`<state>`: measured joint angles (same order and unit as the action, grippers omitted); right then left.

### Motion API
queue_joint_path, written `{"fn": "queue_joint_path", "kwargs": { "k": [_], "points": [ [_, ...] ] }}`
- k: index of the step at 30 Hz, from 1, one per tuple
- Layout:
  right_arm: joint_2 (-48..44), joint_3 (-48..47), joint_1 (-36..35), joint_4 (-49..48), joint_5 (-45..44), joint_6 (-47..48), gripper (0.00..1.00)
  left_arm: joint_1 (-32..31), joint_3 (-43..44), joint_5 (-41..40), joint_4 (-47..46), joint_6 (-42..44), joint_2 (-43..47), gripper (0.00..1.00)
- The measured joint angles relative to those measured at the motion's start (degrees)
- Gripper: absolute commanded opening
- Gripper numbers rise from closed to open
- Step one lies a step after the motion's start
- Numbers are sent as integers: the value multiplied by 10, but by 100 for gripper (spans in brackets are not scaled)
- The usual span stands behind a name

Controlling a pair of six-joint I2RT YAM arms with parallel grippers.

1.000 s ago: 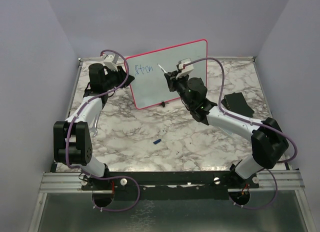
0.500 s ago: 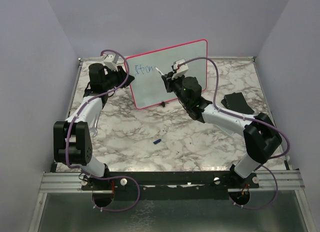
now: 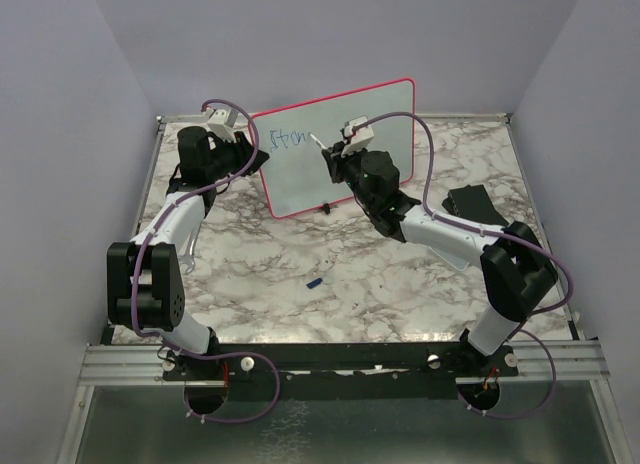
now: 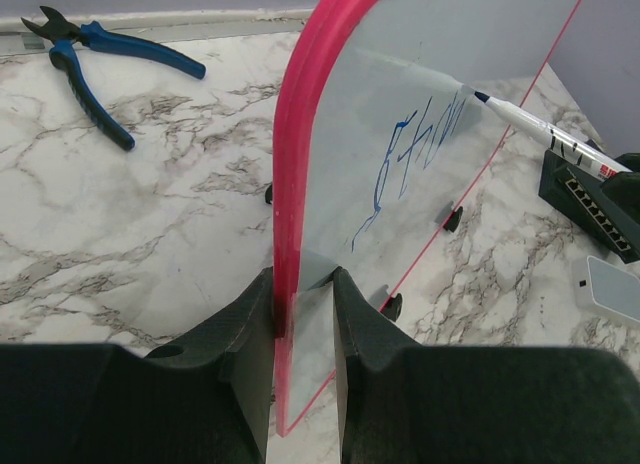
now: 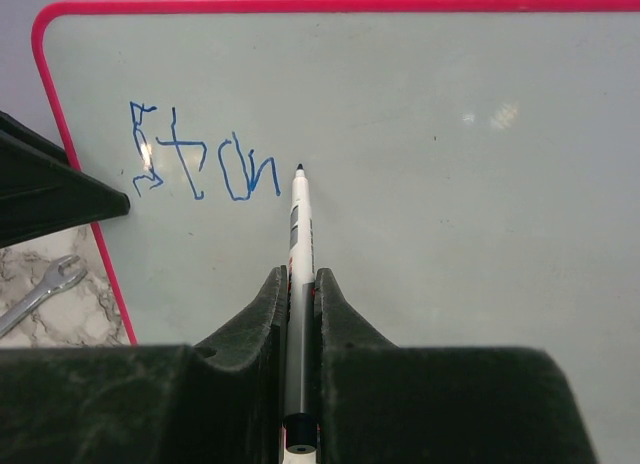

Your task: Write a sentence on the whiteboard

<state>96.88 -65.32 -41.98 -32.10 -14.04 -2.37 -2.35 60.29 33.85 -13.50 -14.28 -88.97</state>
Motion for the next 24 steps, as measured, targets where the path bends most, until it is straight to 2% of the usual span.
{"fn": "queue_joint_path", "kwargs": {
  "k": [24],
  "points": [
    [10,-13,1,1,11,-2,1,0,0,0,0,1,0,13]
  ]
}}
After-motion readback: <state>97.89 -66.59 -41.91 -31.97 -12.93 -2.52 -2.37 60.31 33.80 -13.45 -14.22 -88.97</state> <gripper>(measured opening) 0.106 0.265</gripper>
